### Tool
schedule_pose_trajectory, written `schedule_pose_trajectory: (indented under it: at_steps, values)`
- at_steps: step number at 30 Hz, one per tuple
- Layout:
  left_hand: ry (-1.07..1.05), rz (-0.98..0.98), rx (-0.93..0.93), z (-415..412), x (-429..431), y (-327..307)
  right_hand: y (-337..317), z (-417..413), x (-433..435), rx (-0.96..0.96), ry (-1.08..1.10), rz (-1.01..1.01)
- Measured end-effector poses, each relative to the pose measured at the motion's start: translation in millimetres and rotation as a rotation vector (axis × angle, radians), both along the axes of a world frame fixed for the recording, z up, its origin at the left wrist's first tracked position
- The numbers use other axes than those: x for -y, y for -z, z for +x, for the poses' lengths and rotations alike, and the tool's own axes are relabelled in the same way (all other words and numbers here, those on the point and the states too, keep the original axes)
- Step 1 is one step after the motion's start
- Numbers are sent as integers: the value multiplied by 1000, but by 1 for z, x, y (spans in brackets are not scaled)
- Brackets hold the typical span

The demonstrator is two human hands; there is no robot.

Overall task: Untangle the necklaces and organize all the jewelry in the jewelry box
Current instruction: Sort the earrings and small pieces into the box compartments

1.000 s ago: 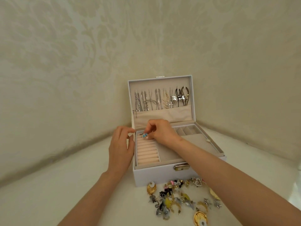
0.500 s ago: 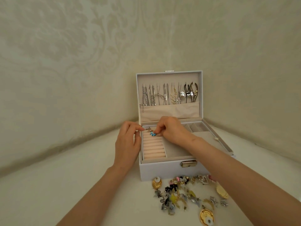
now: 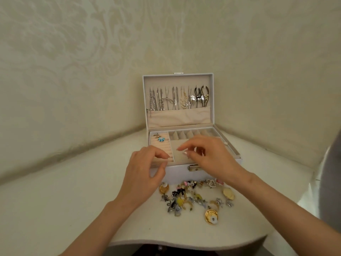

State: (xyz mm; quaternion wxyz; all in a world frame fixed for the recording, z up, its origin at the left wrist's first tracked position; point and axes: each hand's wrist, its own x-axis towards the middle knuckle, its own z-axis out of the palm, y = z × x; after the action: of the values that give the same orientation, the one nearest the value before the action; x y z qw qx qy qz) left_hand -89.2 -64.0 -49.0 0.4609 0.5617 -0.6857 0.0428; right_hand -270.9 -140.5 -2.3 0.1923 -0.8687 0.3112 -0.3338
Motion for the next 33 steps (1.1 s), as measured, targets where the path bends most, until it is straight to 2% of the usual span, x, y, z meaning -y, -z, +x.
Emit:
schedule_pose_trajectory:
  at_steps: [2,6,13,16,23,28,33]
  values:
    - [41,46,30,-1,-7,3,13,-11,-13,59,18,-25]
    - [166,67,307,16,-12,11,30,-20,-30,76,25,-122]
    - [74,93,526,16,-11,14,38,-14,-33,-159,48,25]
    - [46,72,527,12,-11,14,34,-19,-32,-232,39,76]
    - [22,52,504,10,-10,21,17,-56,-26,-245,-15,244]
    - [42,74,447,11,-12,28,24,-77,-19,-258,115,225]
    - [45,71,432,13,-16,28,35,-84,-12,-267,274,123]
